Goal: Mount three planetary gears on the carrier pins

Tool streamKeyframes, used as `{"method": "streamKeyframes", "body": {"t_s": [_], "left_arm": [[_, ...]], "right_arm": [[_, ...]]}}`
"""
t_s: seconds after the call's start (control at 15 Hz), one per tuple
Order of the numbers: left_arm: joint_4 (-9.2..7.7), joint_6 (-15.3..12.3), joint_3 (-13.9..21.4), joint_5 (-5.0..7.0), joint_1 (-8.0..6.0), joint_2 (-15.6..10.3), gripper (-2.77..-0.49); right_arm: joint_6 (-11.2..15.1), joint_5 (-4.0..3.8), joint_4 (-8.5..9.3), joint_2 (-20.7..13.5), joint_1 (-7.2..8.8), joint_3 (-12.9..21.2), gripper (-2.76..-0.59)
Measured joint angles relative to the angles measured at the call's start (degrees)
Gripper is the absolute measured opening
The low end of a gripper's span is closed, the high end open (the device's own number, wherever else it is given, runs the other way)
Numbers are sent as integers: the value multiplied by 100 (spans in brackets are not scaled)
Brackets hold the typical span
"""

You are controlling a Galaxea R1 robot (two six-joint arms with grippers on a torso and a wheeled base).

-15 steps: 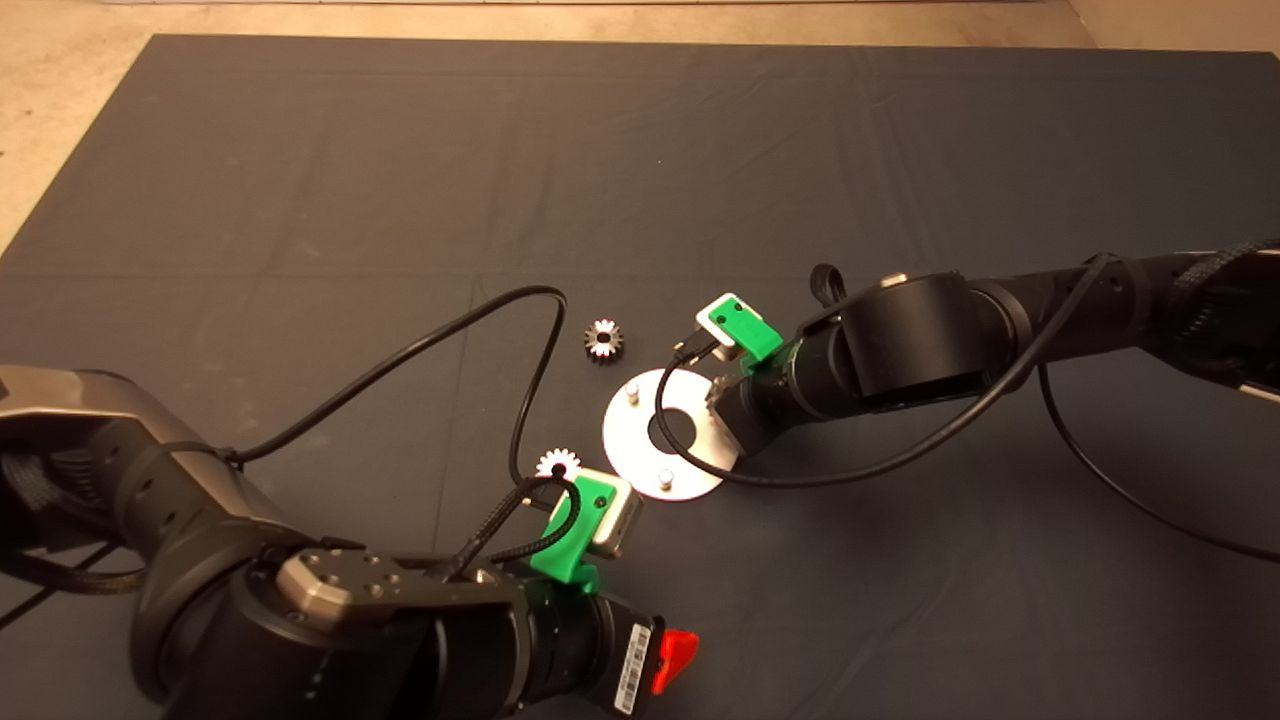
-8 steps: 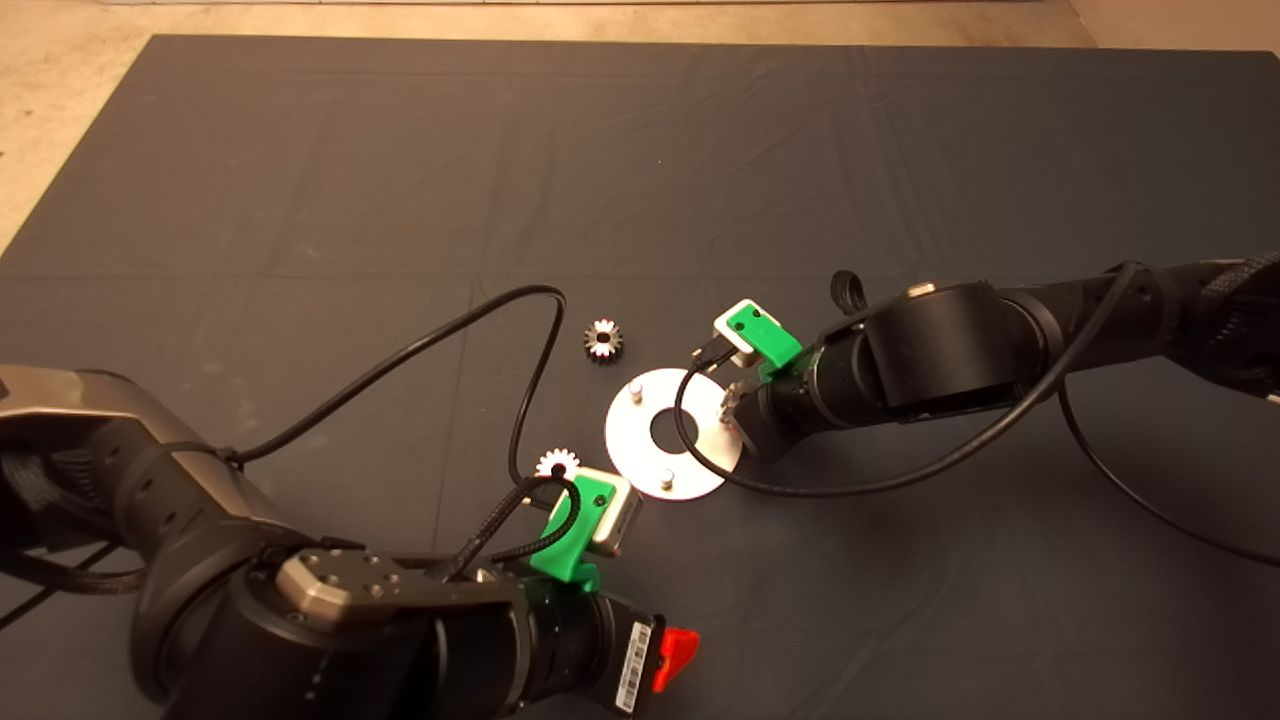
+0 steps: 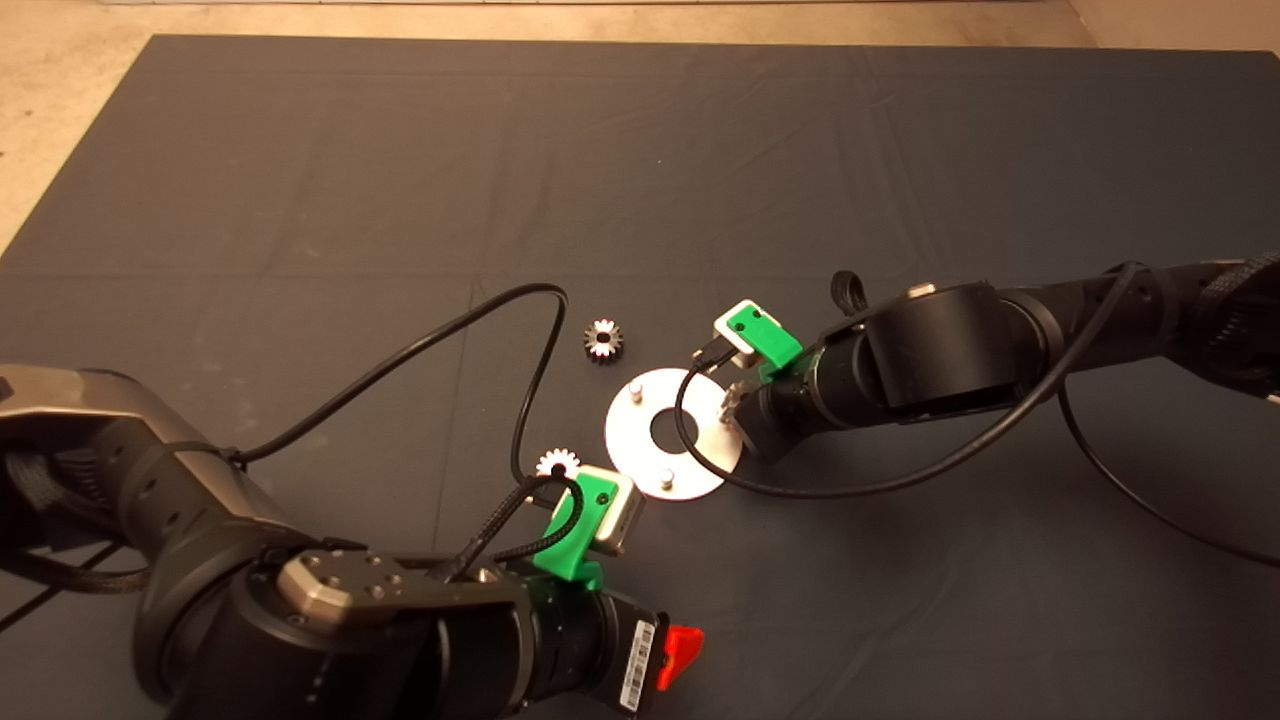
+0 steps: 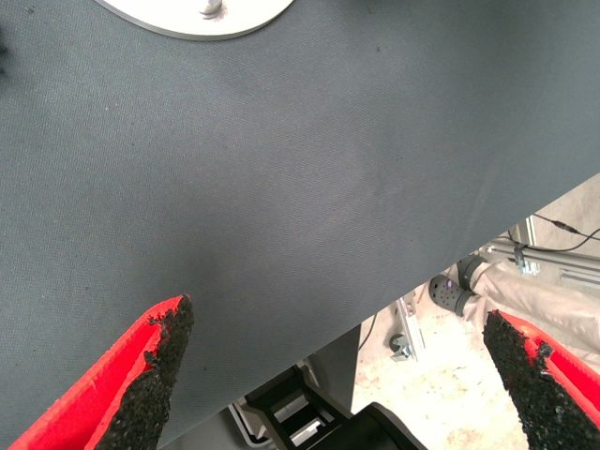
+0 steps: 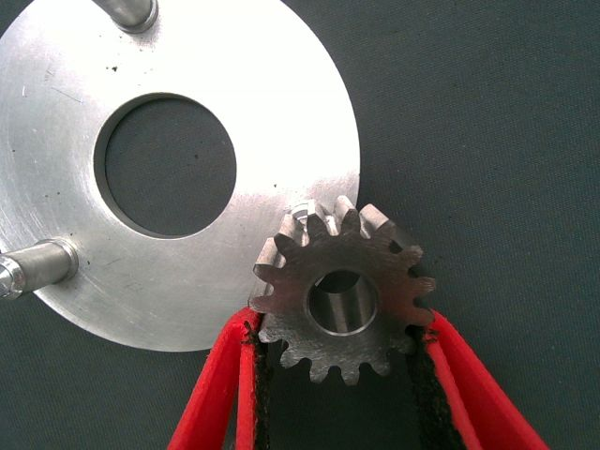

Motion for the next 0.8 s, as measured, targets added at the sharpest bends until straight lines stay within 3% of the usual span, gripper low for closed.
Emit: {"method": "streamKeyframes", "body": {"t_s": [0.8], "left_arm": [[40, -4, 0, 0, 0, 49, -104]], "right_arm": [[-13, -35, -9, 37, -2, -11, -255]]}}
